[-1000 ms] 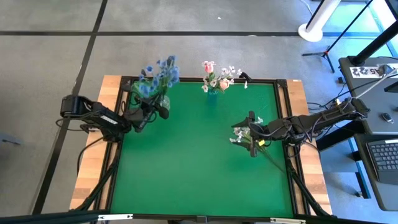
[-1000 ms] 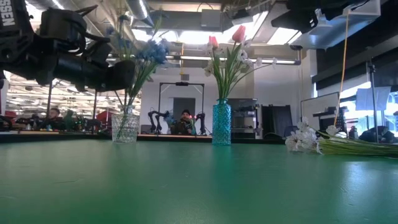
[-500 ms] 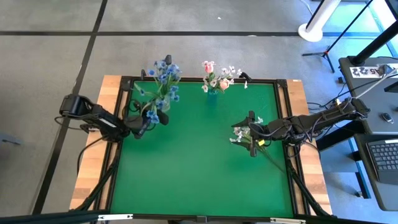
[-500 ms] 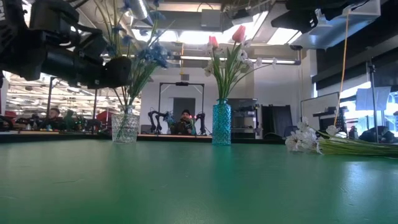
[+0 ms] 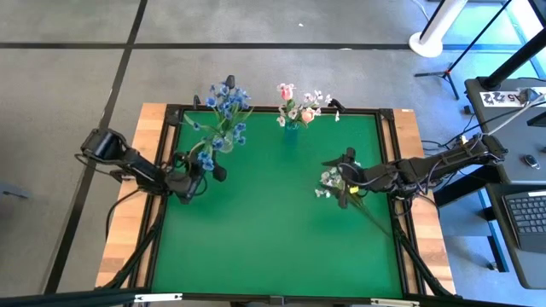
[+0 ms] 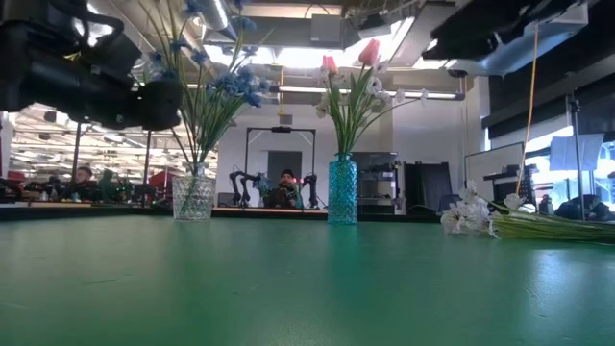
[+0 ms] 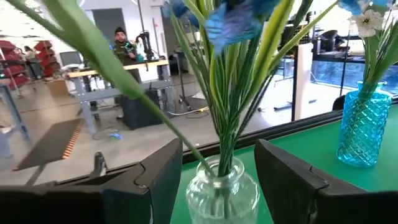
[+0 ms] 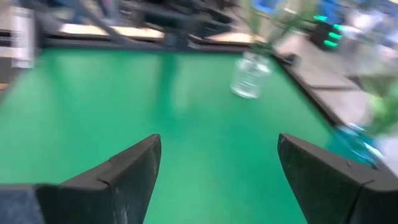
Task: Sort flowers into vase by color
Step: Put the white flowers into the blue vase
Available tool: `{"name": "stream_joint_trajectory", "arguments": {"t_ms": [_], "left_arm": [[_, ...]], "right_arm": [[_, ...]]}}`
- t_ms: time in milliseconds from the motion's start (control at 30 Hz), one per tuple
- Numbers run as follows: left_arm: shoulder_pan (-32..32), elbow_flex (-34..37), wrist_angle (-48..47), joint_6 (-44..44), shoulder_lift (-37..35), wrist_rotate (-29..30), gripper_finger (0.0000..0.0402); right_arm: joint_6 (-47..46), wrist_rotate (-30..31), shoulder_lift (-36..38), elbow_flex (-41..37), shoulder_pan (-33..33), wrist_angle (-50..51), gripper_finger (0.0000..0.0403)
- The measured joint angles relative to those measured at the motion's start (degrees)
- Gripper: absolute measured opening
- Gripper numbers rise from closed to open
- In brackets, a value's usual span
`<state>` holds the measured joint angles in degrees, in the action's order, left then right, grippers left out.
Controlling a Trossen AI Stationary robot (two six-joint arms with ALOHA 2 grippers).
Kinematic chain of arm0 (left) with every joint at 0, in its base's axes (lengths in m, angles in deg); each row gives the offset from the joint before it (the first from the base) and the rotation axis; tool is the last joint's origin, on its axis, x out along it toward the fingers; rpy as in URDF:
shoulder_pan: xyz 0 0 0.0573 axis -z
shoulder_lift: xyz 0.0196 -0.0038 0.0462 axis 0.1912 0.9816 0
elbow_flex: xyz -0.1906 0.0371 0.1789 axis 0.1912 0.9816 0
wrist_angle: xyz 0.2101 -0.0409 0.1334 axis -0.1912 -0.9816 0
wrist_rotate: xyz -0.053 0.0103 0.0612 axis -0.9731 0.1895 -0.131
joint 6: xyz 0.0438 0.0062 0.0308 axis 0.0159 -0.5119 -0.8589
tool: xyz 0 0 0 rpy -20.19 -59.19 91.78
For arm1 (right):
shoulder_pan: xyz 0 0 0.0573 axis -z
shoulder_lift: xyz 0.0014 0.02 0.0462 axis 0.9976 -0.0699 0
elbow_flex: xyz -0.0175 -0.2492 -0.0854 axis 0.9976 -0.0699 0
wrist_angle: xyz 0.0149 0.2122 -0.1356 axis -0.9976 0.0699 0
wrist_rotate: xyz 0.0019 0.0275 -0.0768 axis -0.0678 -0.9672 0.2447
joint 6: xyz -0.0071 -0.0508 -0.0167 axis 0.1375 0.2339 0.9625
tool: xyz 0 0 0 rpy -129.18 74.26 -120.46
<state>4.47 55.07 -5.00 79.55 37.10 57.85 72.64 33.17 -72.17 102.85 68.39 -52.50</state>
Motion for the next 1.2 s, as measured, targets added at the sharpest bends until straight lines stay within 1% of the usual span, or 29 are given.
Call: {"name": "stream_joint_trajectory", "arguments": {"t_ms": [67,100,167,233,367,467,600,767,867,900,967,1100,1200], "left_arm": [[2.54,0.00,0.07,0.29,0.00,2.03,0.0196],[3.86,0.00,0.09,0.36,0.00,2.16,0.0196],[6.47,0.00,0.09,0.39,0.00,2.04,0.0196],[9.34,0.00,-0.22,1.03,0.00,1.55,0.0196],[16.57,0.00,-0.44,5.01,0.00,1.04,0.0196],[21.98,0.00,-0.49,8.36,0.00,-0.14,0.0196],[27.86,0.00,-1.97,14.41,0.00,-5.15,0.0196],[31.18,-0.07,-6.24,24.06,0.00,-11.70,0.0196],[31.18,-0.06,-8.67,27.91,0.00,-15.61,0.0194],[31.14,-0.07,-8.99,28.75,0.00,-16.77,0.0193],[31.03,-0.18,-9.20,29.74,0.00,-18.61,0.0192],[30.92,-1.34,-9.72,30.08,0.02,-21.44,0.0192],[30.92,-2.40,-11.77,30.18,0.02,-21.99,0.0191]], "right_arm": [[-1.66,3.78,0.01,0.00,0.02,2.25,0.0319],[-2.59,4.73,0.02,0.00,0.02,3.50,0.0319],[-5.48,4.37,0.02,0.00,0.02,6.21,0.0319],[-8.44,0.97,0.02,0.00,0.02,8.73,0.0319],[-15.95,-6.22,0.02,0.00,0.02,15.37,0.0319],[-23.44,-8.50,0.02,0.01,0.00,23.62,0.0319],[-35.35,-11.37,-0.02,0.02,0.02,36.96,0.0319],[-50.88,-20.74,-0.47,0.01,0.00,51.19,0.0319],[-57.92,-23.34,-1.05,0.00,0.00,57.93,0.0319],[-58.73,-23.35,-1.43,-0.01,0.00,59.16,0.0319],[-59.27,-23.61,-2.01,-0.38,0.00,57.92,0.0319],[-60.99,-27.70,-3.49,-3.42,-0.05,54.04,0.0319],[-61.78,-30.50,-5.29,-6.22,-0.05,50.89,0.0319]]}}
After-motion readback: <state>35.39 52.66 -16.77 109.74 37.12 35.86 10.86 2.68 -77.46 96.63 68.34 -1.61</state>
